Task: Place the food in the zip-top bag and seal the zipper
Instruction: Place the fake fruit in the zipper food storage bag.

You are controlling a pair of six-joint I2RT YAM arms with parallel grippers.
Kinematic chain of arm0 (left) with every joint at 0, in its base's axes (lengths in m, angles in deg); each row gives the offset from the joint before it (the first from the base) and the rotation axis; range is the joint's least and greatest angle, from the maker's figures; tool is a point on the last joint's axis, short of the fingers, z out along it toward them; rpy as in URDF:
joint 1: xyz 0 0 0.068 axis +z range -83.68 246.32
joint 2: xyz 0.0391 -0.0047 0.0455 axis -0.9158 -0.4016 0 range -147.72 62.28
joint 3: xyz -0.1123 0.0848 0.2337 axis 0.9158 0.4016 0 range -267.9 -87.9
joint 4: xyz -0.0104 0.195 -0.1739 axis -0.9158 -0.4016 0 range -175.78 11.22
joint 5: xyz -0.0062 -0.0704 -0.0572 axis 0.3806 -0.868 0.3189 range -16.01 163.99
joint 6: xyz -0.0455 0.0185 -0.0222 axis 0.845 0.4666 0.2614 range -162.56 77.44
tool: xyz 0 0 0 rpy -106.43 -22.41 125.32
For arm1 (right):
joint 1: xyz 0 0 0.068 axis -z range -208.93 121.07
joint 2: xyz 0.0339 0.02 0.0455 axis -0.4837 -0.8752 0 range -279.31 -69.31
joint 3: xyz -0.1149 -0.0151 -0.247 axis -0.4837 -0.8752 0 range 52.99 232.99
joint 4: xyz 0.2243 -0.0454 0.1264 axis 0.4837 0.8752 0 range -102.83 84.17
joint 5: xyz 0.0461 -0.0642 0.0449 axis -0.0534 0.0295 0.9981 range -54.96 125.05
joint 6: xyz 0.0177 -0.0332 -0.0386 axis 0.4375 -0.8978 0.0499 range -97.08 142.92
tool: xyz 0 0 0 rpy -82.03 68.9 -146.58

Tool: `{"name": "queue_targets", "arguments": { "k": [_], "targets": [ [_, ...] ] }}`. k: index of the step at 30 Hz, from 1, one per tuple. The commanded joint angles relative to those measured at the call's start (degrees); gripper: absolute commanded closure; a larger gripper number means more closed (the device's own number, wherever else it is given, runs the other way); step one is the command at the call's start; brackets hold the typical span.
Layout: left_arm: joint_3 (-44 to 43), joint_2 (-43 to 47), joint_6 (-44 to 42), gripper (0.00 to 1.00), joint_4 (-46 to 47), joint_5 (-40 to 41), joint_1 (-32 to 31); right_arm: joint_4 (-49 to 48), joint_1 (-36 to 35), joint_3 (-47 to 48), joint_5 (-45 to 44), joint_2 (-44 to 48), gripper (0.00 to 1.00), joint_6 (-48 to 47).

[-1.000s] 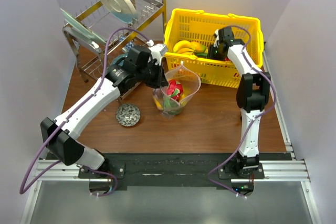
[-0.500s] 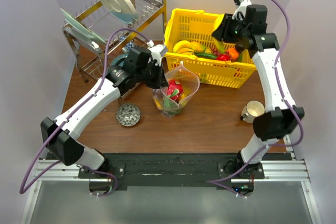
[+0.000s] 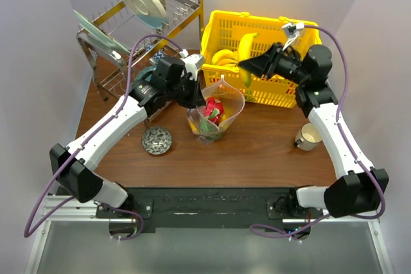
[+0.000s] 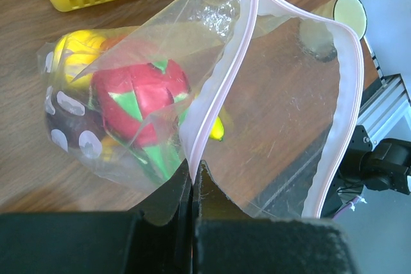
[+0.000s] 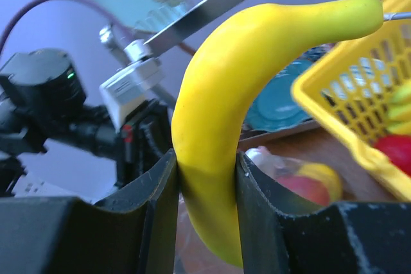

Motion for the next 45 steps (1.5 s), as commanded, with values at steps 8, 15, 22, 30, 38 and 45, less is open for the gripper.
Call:
{"name": "queue_targets", "arguments": {
  "k": [8, 15, 22, 30, 38, 45],
  "targets": [
    [-4.5, 0.33, 0.97, 1.0, 1.79, -2.56, 0.5, -15.43, -13.18, -5.62, 4.37, 2.89, 0.84, -4.46],
    [-4.85, 1.3, 1.41, 1.0, 1.26, -3.09, 1.38, -11.48, -13.27, -5.54, 4.1, 0.78, 0.75, -8.95],
    [-4.59, 1.13, 1.5, 1.0, 1.35, -3.44, 1.65, -6.12, -13.27, -6.94, 3.32, 2.8, 0.36, -15.01],
    [-3.71, 1.21, 1.76, 1.0, 2.14, -3.71, 1.91, 4.5, -13.35, -7.91, -1.16, 6.31, 0.25, -21.51],
    [-3.36, 1.74, 1.5, 1.0, 1.61, -3.18, 2.44, 24.02, -13.27, -4.75, -18.13, 10.36, 0.33, -25.03],
    [-3.62, 1.74, 1.32, 1.0, 1.61, -3.27, 2.79, 39.4, -13.44, -4.31, -24.36, 10.1, 0.35, -26.79]
  ]
}}
